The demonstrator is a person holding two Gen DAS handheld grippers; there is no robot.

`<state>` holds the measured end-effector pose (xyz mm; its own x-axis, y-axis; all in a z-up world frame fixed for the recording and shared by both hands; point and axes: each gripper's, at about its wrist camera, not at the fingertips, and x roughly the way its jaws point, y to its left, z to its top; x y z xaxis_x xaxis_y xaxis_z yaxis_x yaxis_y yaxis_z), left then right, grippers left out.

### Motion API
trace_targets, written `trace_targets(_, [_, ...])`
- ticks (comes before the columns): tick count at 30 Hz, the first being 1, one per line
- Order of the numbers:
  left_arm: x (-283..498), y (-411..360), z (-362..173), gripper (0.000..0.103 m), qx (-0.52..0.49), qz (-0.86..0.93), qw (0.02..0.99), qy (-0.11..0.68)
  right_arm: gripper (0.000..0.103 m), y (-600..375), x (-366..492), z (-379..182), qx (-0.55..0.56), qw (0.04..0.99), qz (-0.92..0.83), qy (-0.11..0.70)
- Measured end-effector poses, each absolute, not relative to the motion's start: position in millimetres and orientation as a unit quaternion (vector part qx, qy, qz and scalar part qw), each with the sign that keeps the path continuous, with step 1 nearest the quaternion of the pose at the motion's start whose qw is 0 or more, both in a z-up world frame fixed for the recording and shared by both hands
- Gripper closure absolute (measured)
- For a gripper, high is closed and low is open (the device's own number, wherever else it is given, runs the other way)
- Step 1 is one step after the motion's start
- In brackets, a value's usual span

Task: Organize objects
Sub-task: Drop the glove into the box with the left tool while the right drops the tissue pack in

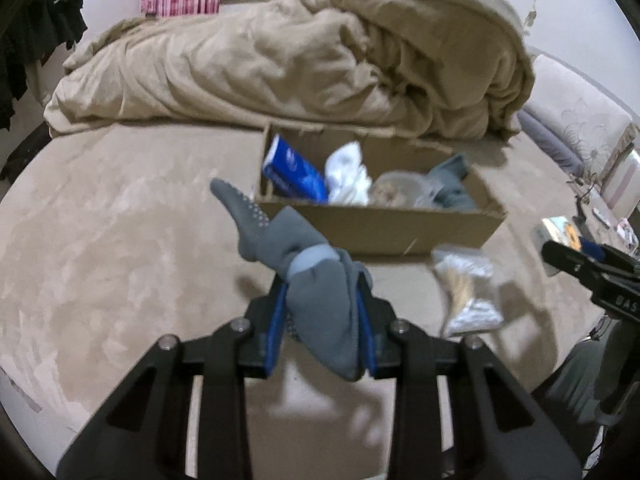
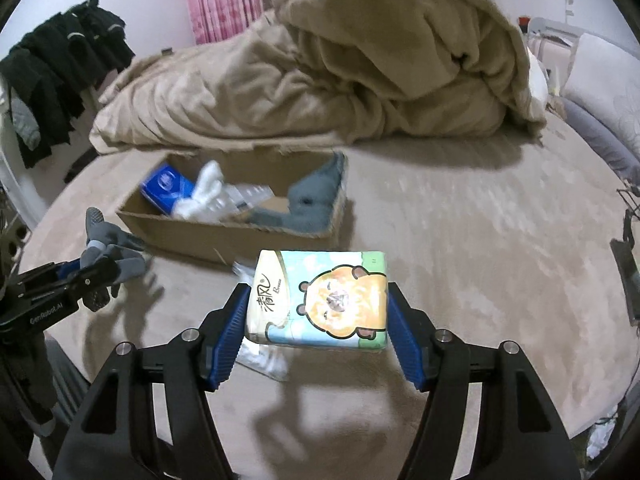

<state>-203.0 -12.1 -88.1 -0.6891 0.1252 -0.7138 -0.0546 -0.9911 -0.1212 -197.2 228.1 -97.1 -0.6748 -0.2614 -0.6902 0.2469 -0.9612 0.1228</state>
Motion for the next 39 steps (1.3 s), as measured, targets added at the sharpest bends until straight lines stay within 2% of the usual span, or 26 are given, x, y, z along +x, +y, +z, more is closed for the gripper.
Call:
trace_targets(11, [-195, 2, -13, 0.071, -0.323, 0.941, 0.088, -0.049, 0.035, 217, -198, -49, 0.369, 0.171, -0.912, -0.057])
trace_targets(17, [-219, 12, -2, 0.071, -0.315, 0.943, 0.093, -0.046, 0.035, 204, -215, -29, 0.356, 0.177, -0.916, -0.049])
trace_targets(26, [-270, 18, -17, 0.071, -0.331, 0.938, 0.093, -0.044, 0.034, 183, -255, -36, 0.353, 0.178, -0.918, -0.024])
trace_targets(36, [-331, 25, -82, 0.070, -0.395, 0.912, 0.103, -0.039, 0.035, 169, -319, -95, 0.394, 0.187, -0.899, -0.032])
trace_targets(39, [-343, 23, -99, 0.067, -0.414, 0.904, 0.094, -0.041, 0.034, 168, -336, -115, 0.421, 0.201, -0.883, -0.042])
